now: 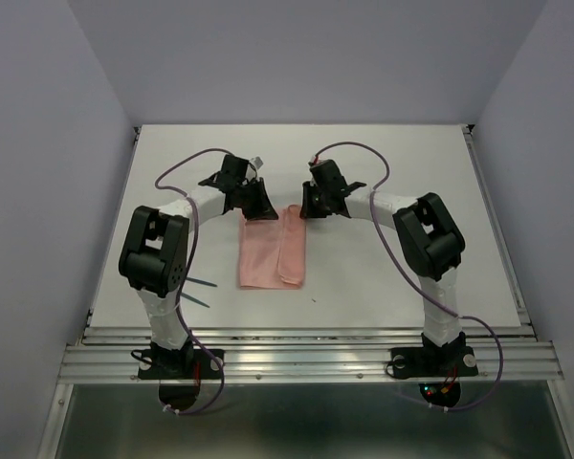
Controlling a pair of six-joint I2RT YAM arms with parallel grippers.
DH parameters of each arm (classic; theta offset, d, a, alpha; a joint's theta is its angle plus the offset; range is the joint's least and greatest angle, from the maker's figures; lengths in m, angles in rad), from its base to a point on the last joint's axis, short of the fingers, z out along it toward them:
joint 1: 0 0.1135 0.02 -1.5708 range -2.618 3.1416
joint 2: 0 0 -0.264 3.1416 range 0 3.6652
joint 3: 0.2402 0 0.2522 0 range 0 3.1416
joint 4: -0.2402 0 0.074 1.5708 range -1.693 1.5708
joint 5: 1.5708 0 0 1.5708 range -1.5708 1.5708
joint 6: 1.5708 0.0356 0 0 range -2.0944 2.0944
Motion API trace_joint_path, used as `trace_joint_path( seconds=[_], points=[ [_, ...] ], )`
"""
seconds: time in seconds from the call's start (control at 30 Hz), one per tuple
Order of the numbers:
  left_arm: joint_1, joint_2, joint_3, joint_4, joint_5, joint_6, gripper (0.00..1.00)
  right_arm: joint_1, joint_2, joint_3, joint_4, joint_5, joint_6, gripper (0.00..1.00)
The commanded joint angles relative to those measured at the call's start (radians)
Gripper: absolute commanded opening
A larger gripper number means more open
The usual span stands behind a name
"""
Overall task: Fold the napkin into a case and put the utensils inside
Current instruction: Fold the lower triangle-folded napkin at the center of the board.
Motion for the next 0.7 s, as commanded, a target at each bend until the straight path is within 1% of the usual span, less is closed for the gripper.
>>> trace_joint_path(
  seconds=[0.0,0.1,0.13,0.3,0.37,0.4,0.47,0.67],
  points=[
    [0.042,0.011,-0.026,0.064,0.001,-0.068,0.0,0.005,-0.057,0.008,-0.04,0.019,-0.015,0.25],
    [0.043,0.055,-0.006,0.067,-0.052,-0.083,0.0,0.014,-0.074,0.023,-0.051,0.039,-0.007,0.26],
    [0.042,0.063,-0.001,0.057,-0.063,-0.083,0.0,0.014,-0.082,0.032,-0.058,0.076,-0.007,0.26],
    [0.043,0.106,0.005,0.044,-0.089,-0.083,0.0,0.062,-0.093,0.069,-0.086,0.135,-0.013,0.29],
    [0.043,0.12,0.001,0.035,-0.094,-0.088,0.0,0.08,-0.091,0.088,-0.11,0.179,-0.019,0.32],
    [0.042,0.13,-0.001,0.037,-0.094,-0.089,0.0,0.098,-0.084,0.11,-0.121,0.193,-0.028,0.36],
    [0.043,0.136,-0.012,0.041,-0.092,-0.098,0.0,0.108,-0.076,0.129,-0.139,0.234,-0.033,0.36],
    [0.042,0.138,-0.019,0.046,-0.085,-0.1,0.0,0.129,-0.054,0.161,-0.169,0.271,-0.021,0.37]
  ],
)
